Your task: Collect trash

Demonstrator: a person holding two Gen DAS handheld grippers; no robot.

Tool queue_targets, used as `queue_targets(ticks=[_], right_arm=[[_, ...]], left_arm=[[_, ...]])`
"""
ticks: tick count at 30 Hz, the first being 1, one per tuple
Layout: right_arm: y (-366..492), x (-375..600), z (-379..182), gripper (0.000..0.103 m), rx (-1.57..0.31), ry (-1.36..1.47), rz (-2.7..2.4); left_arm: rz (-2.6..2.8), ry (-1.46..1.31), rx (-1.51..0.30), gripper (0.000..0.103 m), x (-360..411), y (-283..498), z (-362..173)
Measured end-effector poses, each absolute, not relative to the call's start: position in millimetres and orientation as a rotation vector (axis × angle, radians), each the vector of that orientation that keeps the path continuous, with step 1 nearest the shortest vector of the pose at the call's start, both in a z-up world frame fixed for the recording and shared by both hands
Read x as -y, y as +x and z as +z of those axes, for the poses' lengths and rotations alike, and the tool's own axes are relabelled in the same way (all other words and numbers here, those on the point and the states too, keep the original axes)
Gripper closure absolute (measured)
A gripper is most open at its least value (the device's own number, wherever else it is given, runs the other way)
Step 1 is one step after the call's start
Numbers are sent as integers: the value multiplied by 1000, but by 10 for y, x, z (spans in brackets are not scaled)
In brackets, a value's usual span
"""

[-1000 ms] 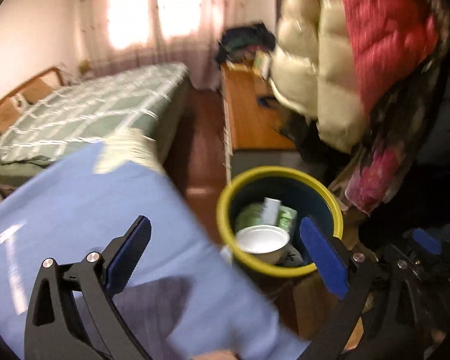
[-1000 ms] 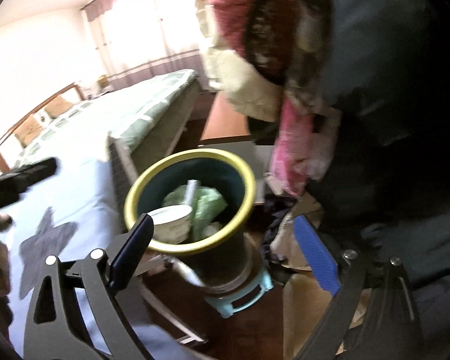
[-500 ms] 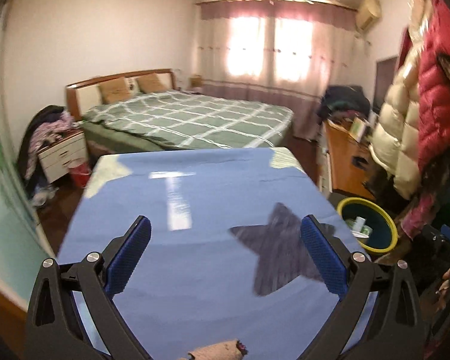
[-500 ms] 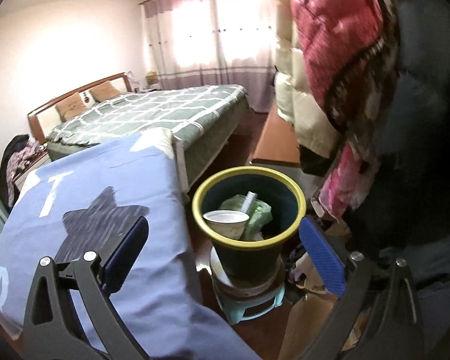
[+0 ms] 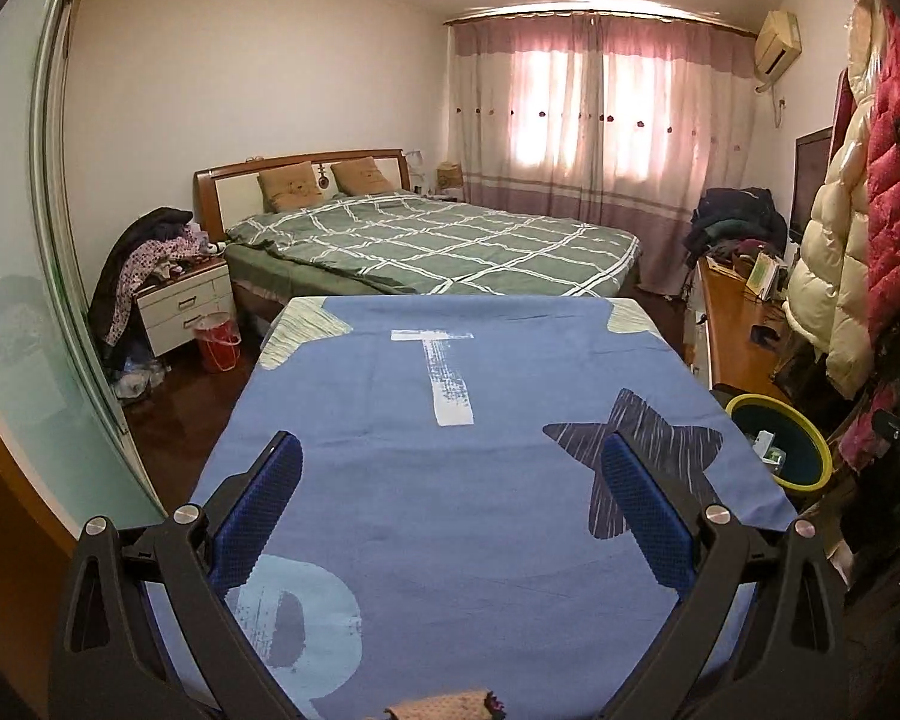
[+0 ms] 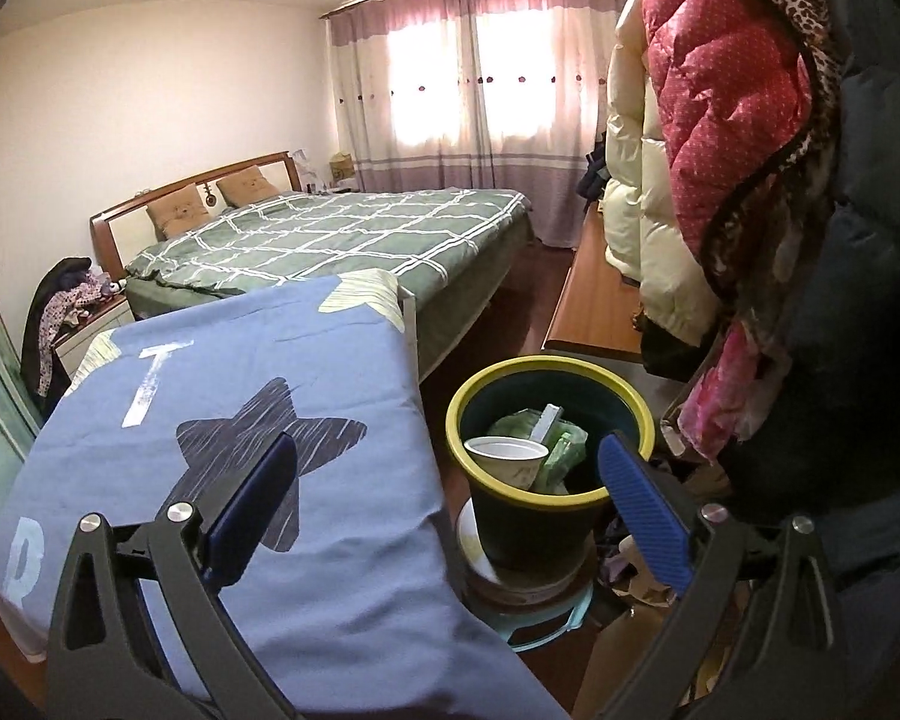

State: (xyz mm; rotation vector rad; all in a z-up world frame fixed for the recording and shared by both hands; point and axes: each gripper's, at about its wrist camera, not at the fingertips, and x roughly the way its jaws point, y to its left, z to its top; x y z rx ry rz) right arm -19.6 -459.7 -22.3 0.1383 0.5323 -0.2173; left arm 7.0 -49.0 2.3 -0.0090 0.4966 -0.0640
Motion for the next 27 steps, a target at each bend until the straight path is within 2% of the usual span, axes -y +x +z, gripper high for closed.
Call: queue_targets(ticks=[27], right_arm=[[-150, 4544, -275, 7, -552, 134, -204]], left_arm=[[-59, -28, -526, 5, 567, 131, -48]])
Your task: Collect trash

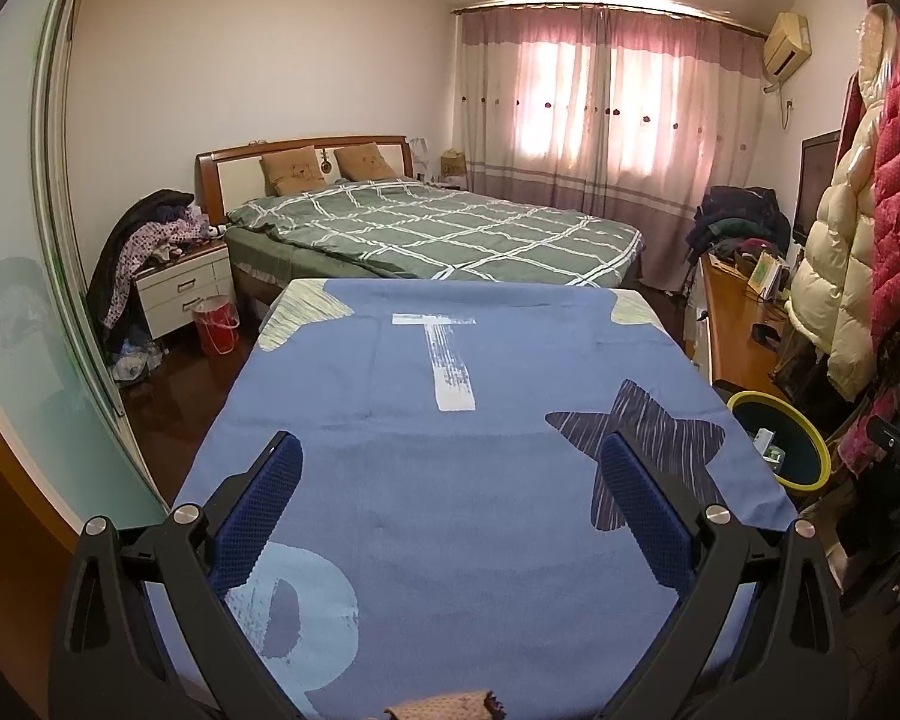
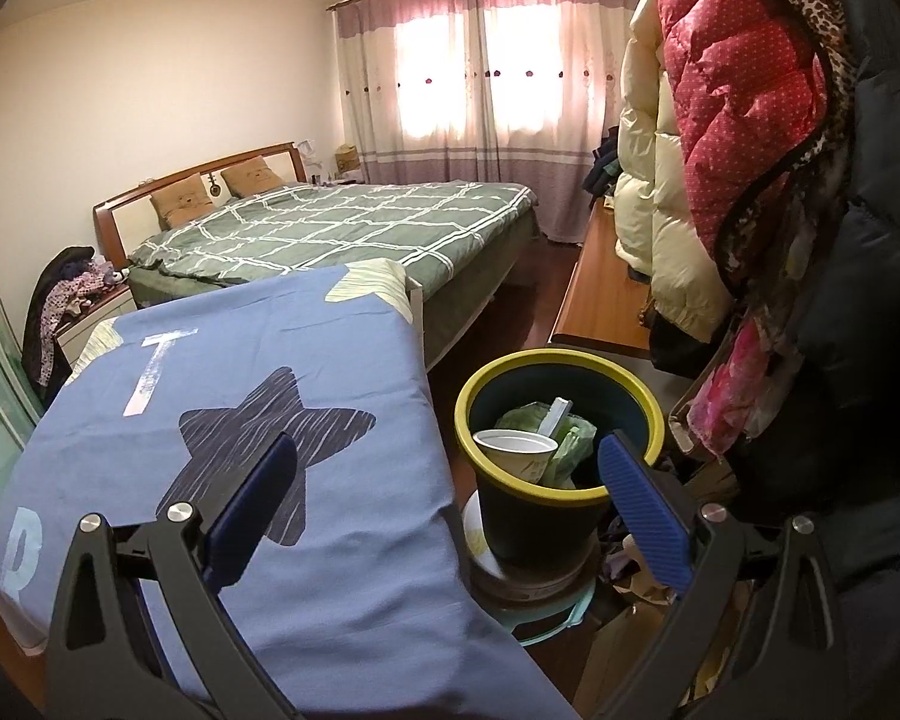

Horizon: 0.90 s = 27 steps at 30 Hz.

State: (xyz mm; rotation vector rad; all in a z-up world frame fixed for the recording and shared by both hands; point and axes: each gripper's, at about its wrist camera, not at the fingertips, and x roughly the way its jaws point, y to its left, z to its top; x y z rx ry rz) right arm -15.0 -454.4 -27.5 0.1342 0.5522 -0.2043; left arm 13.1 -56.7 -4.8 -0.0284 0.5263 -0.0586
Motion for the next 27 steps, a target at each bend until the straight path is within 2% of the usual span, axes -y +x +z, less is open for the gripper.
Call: queue_targets(ticks=[27], right_arm=[[-120, 4498, -338, 7, -562, 143, -193]], left_arm=[[-70, -50, -557, 5, 644, 209, -155]])
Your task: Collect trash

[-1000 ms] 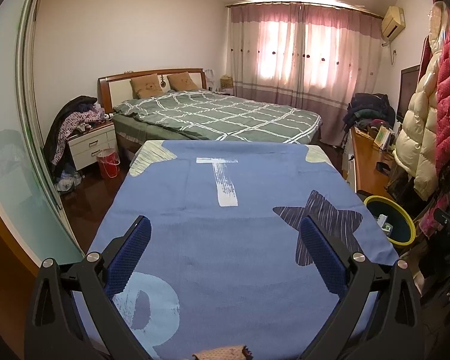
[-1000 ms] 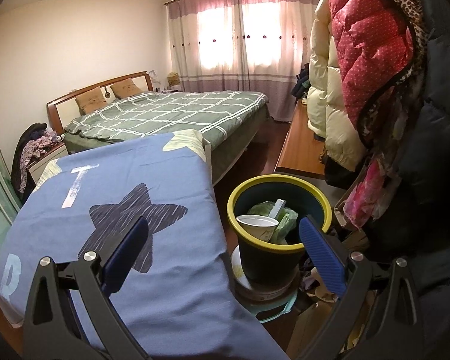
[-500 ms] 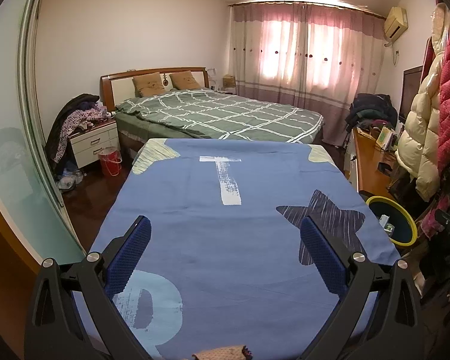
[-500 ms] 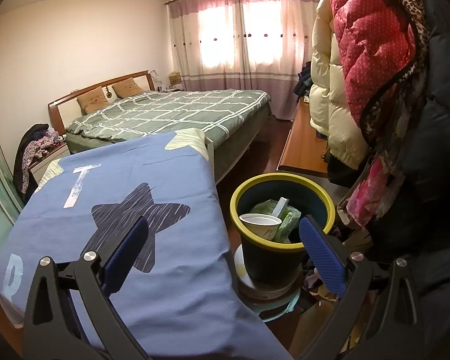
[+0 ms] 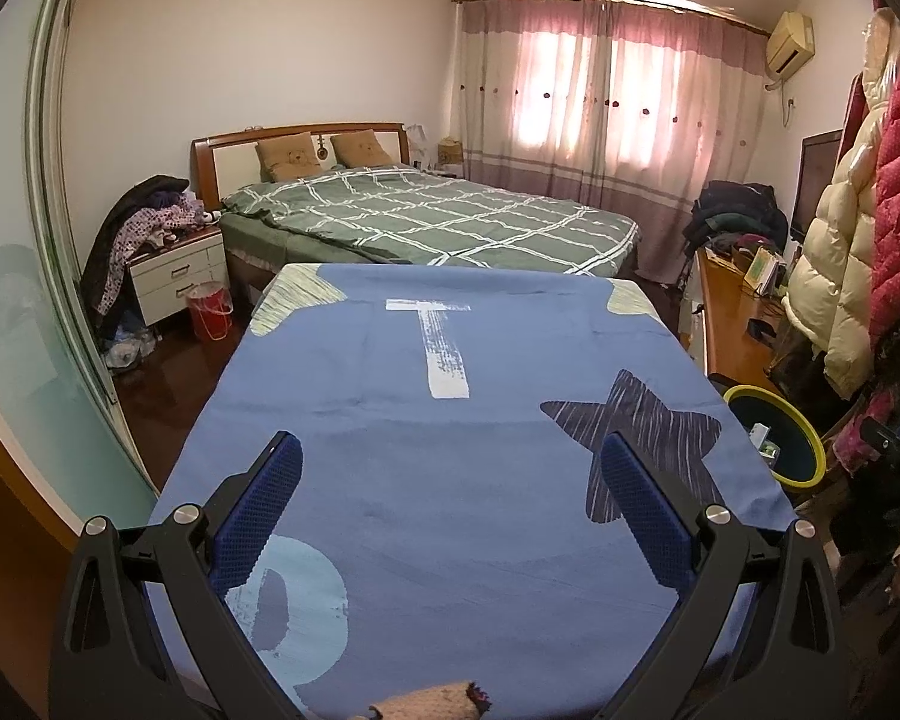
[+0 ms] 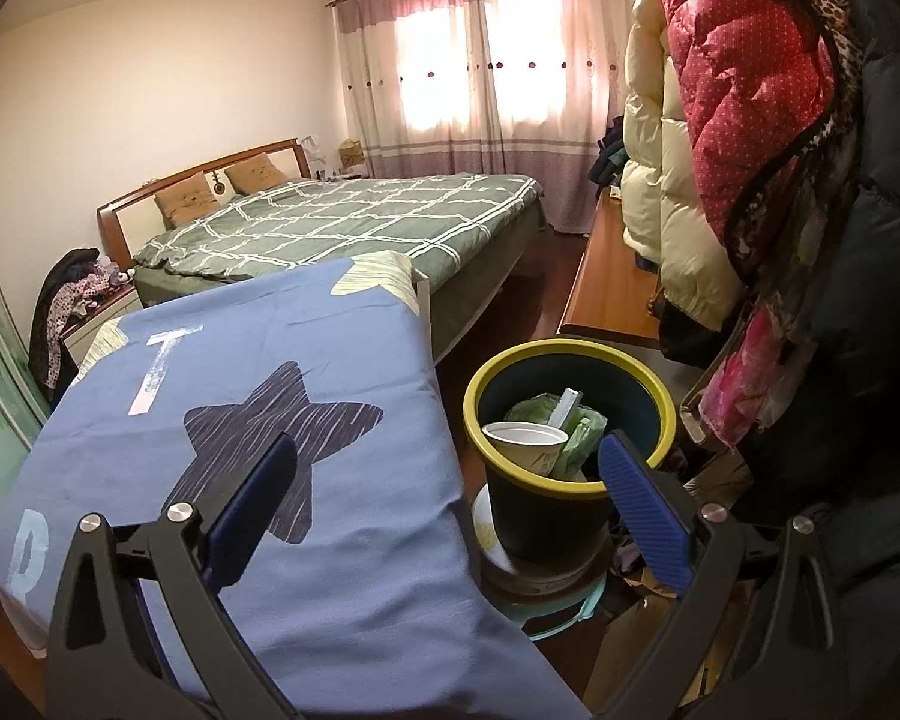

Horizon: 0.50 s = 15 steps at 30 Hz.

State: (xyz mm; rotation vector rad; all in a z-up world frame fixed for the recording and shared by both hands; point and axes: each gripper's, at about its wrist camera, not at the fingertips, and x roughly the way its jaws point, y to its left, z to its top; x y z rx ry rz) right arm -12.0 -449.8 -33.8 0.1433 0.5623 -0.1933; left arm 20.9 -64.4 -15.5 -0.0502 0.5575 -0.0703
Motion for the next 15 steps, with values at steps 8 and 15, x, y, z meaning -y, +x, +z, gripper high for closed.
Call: queue_targets(ticks=[8, 15], right_arm=[[-118, 4494, -340, 7, -564, 142, -189], [-96, 4457, -365, 7, -568, 139, -187]], left_arm=[[-72, -39, -548, 5, 663, 204, -144], [-87, -47, -556, 5, 639, 223, -145]])
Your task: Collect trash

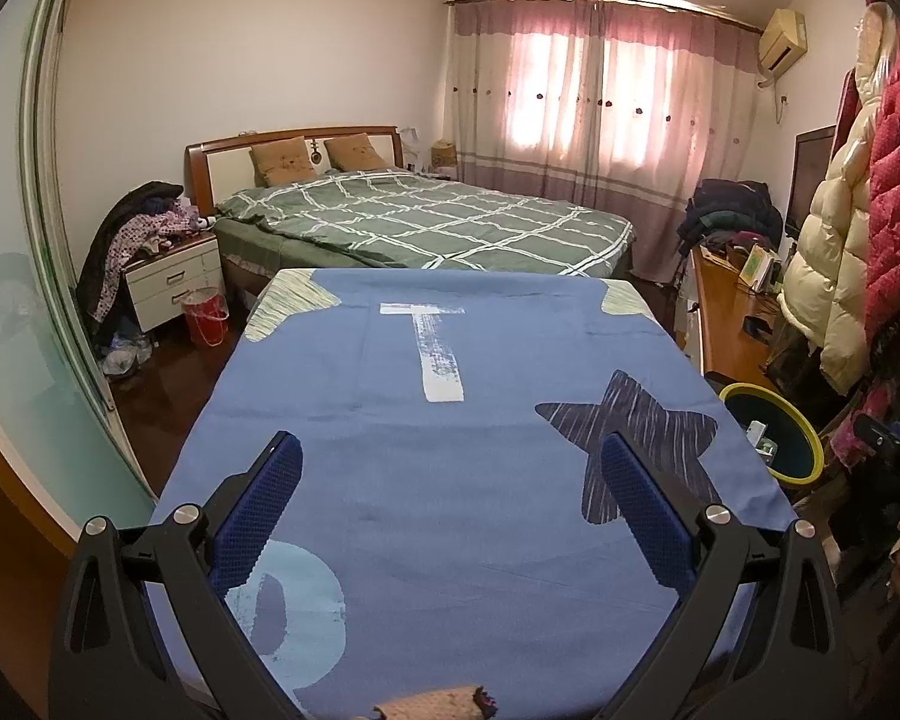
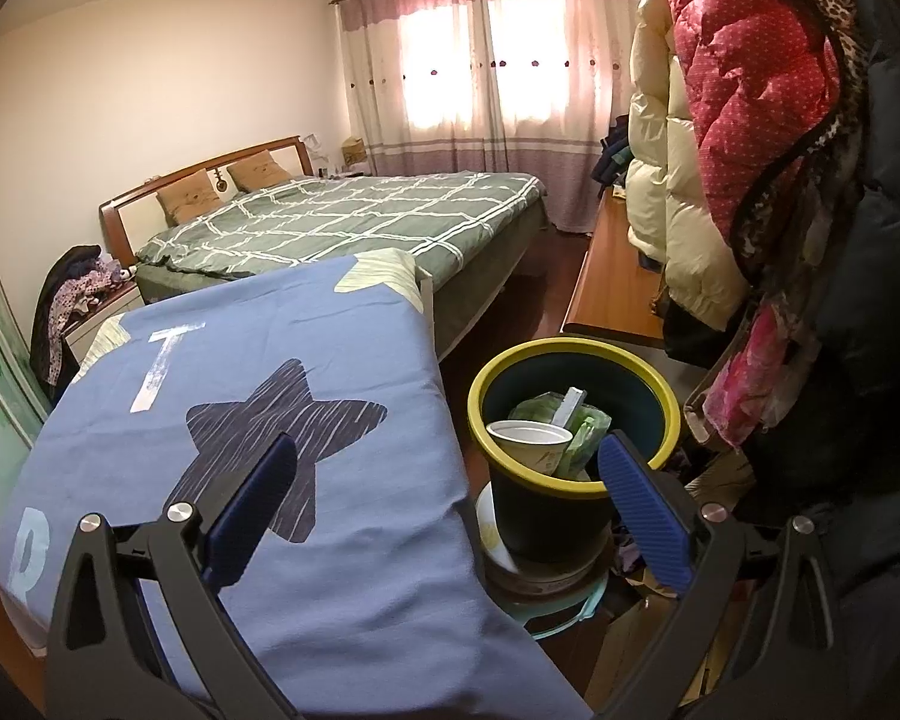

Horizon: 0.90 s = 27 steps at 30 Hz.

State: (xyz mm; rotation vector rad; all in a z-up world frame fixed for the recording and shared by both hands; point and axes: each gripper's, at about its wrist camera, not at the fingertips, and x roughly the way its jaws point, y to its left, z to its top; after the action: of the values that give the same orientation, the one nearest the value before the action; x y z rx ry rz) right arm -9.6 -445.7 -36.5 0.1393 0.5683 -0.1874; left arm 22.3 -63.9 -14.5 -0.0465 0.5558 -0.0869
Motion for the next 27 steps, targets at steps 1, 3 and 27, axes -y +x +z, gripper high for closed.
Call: queue_targets(ticks=[1, 3, 27], right_arm=[[-88, 4456, -366, 7, -570, 140, -187], [-85, 4452, -368, 7, -571, 140, -186], [613, 4230, -446, 7, -640, 151, -58]], left_arm=[[-89, -49, -557, 5, 634, 226, -145], [-92, -50, -558, 5, 625, 240, -140], [-75, -36, -663, 5, 587, 1076, -393]])
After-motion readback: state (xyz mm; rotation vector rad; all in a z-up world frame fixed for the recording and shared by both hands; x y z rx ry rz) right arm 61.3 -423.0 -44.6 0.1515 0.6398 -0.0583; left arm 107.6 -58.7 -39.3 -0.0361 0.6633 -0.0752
